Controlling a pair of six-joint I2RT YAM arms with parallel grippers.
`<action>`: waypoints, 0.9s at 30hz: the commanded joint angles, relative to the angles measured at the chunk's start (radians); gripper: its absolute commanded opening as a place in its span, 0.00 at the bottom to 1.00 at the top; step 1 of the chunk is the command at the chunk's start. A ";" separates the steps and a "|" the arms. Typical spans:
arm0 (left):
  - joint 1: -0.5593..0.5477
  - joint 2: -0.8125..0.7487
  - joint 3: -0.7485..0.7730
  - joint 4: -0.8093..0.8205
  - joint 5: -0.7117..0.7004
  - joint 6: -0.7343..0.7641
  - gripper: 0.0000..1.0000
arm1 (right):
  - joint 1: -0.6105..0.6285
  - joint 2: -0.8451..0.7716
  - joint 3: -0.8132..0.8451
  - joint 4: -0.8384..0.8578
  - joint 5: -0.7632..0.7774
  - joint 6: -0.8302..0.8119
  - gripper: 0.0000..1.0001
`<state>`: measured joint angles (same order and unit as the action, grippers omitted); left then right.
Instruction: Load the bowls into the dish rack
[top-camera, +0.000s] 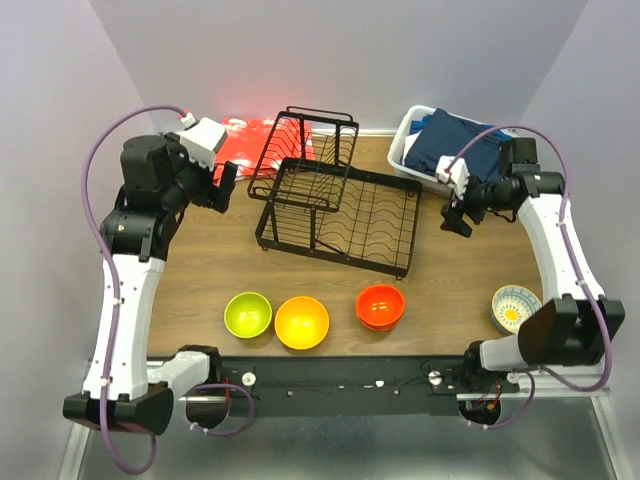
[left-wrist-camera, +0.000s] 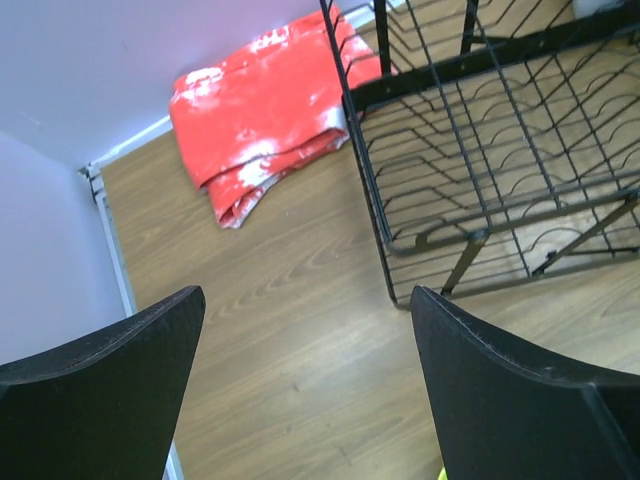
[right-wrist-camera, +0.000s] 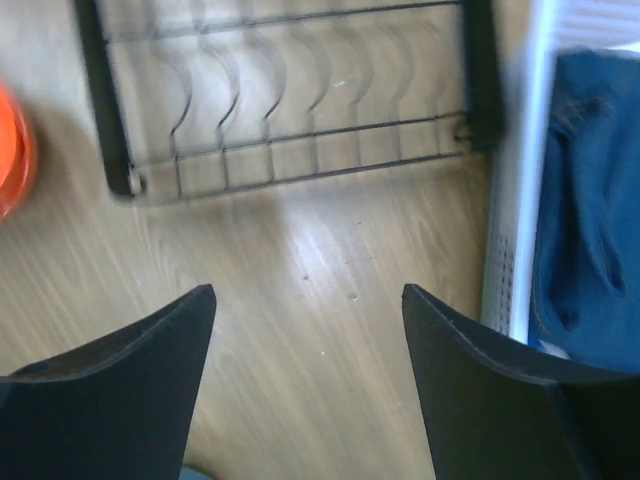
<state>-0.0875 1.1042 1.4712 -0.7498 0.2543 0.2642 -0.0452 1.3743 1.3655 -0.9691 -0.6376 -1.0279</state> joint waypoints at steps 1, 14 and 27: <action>0.002 -0.076 -0.066 -0.028 -0.035 0.026 0.93 | 0.001 0.110 0.076 -0.419 -0.024 -0.718 0.77; 0.060 -0.103 -0.175 0.009 0.097 -0.152 0.91 | 0.044 0.072 -0.132 -0.118 -0.077 -0.866 0.86; 0.060 0.147 -0.080 0.115 0.239 -0.385 0.57 | 0.087 0.108 -0.144 0.096 -0.134 -0.492 0.86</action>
<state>-0.0319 1.2041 1.3743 -0.6914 0.3870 -0.0292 0.0319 1.4879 1.2556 -0.9237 -0.7547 -1.5284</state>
